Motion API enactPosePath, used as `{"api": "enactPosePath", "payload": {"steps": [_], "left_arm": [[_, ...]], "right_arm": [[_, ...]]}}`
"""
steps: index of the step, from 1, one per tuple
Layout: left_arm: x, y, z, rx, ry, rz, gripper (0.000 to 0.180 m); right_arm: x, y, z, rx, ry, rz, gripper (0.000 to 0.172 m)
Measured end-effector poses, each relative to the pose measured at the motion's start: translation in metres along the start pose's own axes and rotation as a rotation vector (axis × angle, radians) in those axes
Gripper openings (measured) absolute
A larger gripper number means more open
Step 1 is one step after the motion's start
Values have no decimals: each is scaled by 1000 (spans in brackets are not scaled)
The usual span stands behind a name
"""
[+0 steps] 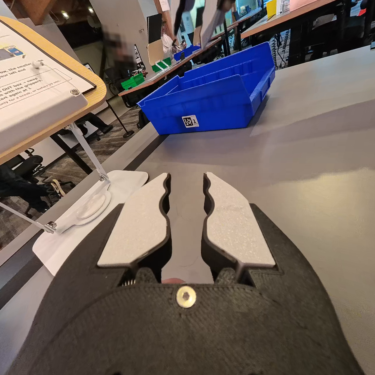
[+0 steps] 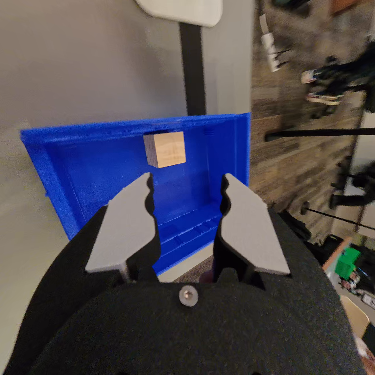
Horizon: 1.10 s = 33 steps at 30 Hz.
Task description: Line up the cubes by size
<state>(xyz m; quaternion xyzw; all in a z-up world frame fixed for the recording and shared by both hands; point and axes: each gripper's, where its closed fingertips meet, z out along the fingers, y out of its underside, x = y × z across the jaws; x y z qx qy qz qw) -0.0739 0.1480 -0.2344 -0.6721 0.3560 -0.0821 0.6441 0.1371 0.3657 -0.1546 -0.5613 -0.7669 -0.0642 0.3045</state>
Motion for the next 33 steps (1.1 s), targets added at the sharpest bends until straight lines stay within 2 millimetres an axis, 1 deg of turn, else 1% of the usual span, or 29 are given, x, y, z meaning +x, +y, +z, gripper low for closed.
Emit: {"api": "enactPosePath", "payload": {"steps": [1,4,5,7,8,11,12,14,16,19,22,24,25,26,28,33], "left_arm": [[0,0,0,0,-1,0,30],[0,0,0,-1,-3,1,32],[0,0,0,-2,-3,1,32],[0,0,0,-3,-5,3,33],[0,0,0,-4,-6,4,33],[0,0,0,-2,-8,5,32],[0,0,0,-2,-9,4,32],[-1,0,0,1,-11,0,32],[-2,-1,-1,8,-10,-5,32],[-2,-1,-1,12,-12,-13,32],[-2,-2,-1,12,-10,-13,32],[-2,-2,-1,13,-8,-12,32],[-2,-2,-1,13,-8,-14,32],[-2,-2,-1,15,-9,-16,32],[-3,-3,-2,22,-12,-19,32],[-8,-7,-5,47,-42,-19,32]], "right_arm": [[-3,-7,-14,24,57,26,54],[-34,-39,-44,140,144,59,47],[-45,-51,-49,171,171,75,42],[-74,-80,-50,258,171,95,35],[-87,-94,-48,301,176,118,31],[-125,-132,-30,408,131,185,27],[-134,-146,-23,462,115,234,23],[-154,-175,-6,575,43,345,23],[-160,-194,11,629,71,415,24],[-160,-216,31,727,94,527,23],[-154,-222,52,770,114,629,23],[-155,-225,61,808,110,692,23],[-159,-225,67,804,94,700,23],[-161,-226,67,794,104,680,23],[-157,-224,62,805,188,635,23],[-159,-223,61,822,185,629,23]]}}
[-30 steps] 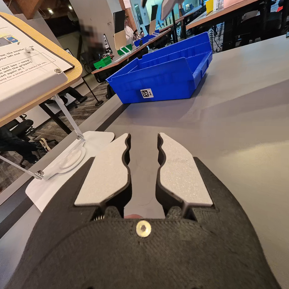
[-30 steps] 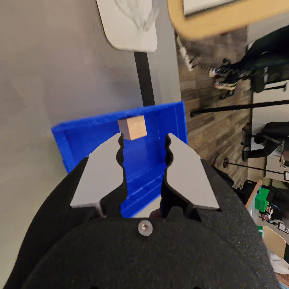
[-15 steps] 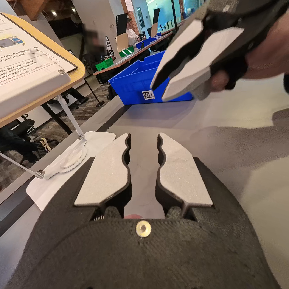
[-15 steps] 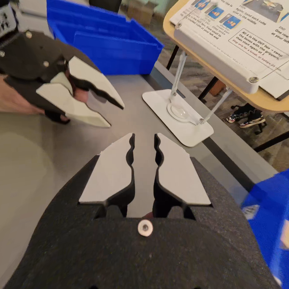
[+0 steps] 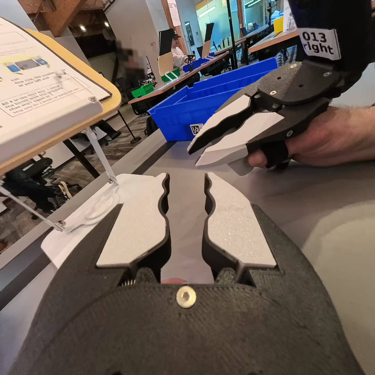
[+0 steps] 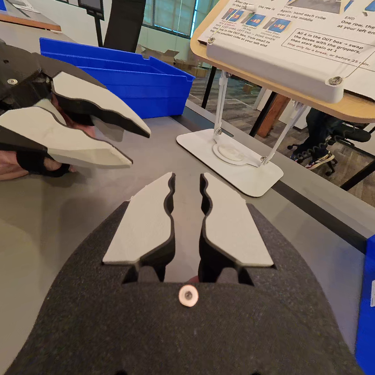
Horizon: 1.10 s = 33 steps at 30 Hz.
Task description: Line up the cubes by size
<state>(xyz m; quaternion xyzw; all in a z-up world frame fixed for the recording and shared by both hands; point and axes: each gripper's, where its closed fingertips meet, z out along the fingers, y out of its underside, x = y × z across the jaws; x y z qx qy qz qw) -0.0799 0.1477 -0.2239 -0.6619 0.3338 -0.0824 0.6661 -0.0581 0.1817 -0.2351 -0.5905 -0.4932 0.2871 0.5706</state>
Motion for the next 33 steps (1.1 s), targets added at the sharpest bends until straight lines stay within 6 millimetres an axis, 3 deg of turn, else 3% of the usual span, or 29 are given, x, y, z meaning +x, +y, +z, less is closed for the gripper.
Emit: {"api": "enactPosePath", "payload": {"steps": [3,6,10,13,16,18,22,29,33], "left_arm": [[-4,-14,-9,38,-30,64,32],[-20,-33,-28,25,-86,237,34],[-74,-65,-76,-12,-185,330,47],[-124,-65,-116,-136,-220,408,50],[-171,-38,-142,-349,-148,400,62],[-198,-8,-153,-482,-75,351,69],[-242,49,-163,-688,34,317,69],[-273,147,-175,-1054,239,301,72],[-278,181,-178,-1182,310,305,75]], "right_arm": [[-3,0,-1,6,-20,-19,23],[-5,2,0,-2,-29,-49,23],[-8,3,0,-4,-39,-76,23],[-11,5,2,-18,-55,-83,23],[-11,5,2,-23,-64,-80,24],[-12,5,2,-22,-68,-83,24],[-15,7,4,-38,-81,-104,25],[-20,9,5,-49,-104,-123,25],[-23,11,5,-60,-122,-138,25]]}}
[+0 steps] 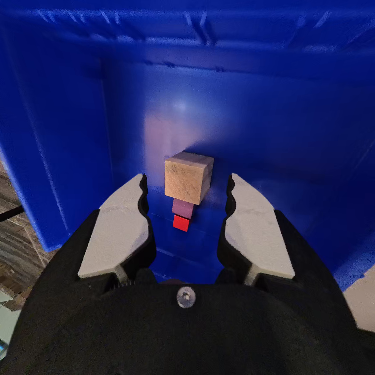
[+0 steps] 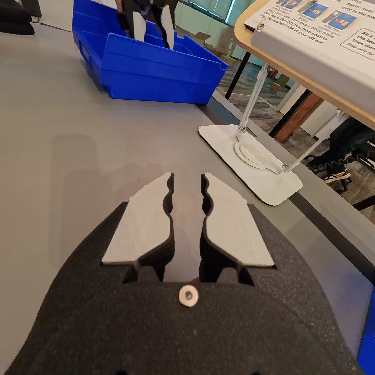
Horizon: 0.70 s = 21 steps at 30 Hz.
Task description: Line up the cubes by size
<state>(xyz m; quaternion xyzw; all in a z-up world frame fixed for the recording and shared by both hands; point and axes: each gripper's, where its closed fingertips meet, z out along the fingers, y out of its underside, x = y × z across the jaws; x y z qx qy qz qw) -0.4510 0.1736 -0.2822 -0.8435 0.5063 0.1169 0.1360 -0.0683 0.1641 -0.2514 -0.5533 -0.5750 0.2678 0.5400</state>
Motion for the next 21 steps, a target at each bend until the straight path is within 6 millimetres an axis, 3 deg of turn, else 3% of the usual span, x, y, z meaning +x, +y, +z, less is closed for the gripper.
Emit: {"api": "enactPosePath", "payload": {"steps": [6,12,18,21], "left_arm": [[1,13,25,-96,85,1,71],[5,14,33,-129,140,0,47],[0,10,27,-92,98,-16,46],[-13,3,7,-29,9,-53,47]], "right_arm": [[-2,0,0,-2,-10,-9,25],[-3,0,0,-3,-17,-16,25],[-4,1,1,-5,-18,-20,25],[-3,0,0,2,-17,-17,25]]}}
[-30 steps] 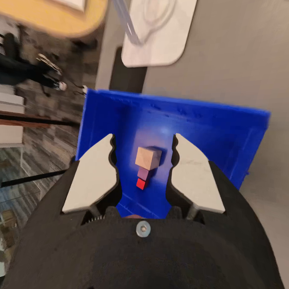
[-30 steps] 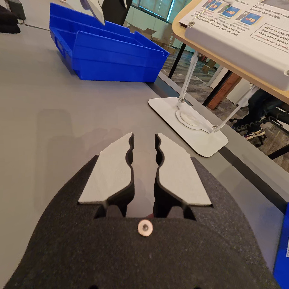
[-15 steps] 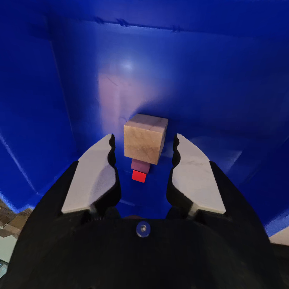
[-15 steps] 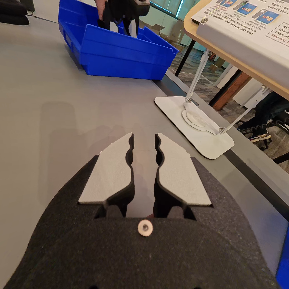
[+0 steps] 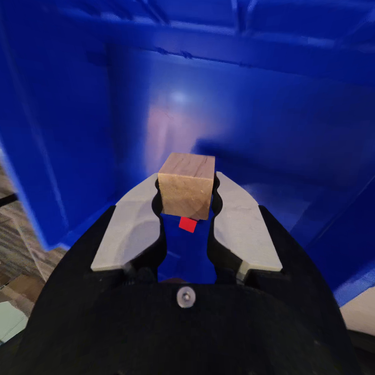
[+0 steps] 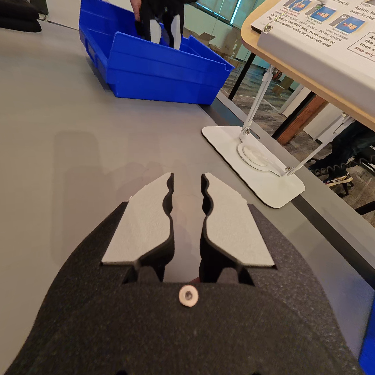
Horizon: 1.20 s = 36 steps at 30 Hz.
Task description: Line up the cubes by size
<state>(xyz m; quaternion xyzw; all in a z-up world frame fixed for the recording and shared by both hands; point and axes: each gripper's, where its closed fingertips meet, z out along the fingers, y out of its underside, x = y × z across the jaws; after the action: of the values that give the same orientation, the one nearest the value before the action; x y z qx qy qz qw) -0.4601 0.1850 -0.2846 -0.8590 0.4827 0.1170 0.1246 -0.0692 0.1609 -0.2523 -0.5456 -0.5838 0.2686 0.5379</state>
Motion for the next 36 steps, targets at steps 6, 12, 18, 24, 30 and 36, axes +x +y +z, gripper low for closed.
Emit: {"api": "enactPosePath", "payload": {"steps": [6,12,18,24,30,36], "left_arm": [[2,-49,-87,310,-228,-29,46],[58,-129,-163,615,-435,54,46],[136,-219,-195,841,-515,215,45],[187,-281,-208,1004,-560,331,45],[218,-317,-210,1062,-550,426,45],[244,-336,-203,1086,-516,495,46]], "right_arm": [[1,-1,0,6,4,7,29],[9,-12,-10,102,-16,103,36],[8,-41,-30,266,-179,302,43],[0,-74,-52,420,-446,577,61],[-8,-99,-70,515,-640,734,82],[-26,-116,-82,541,-785,770,84]]}}
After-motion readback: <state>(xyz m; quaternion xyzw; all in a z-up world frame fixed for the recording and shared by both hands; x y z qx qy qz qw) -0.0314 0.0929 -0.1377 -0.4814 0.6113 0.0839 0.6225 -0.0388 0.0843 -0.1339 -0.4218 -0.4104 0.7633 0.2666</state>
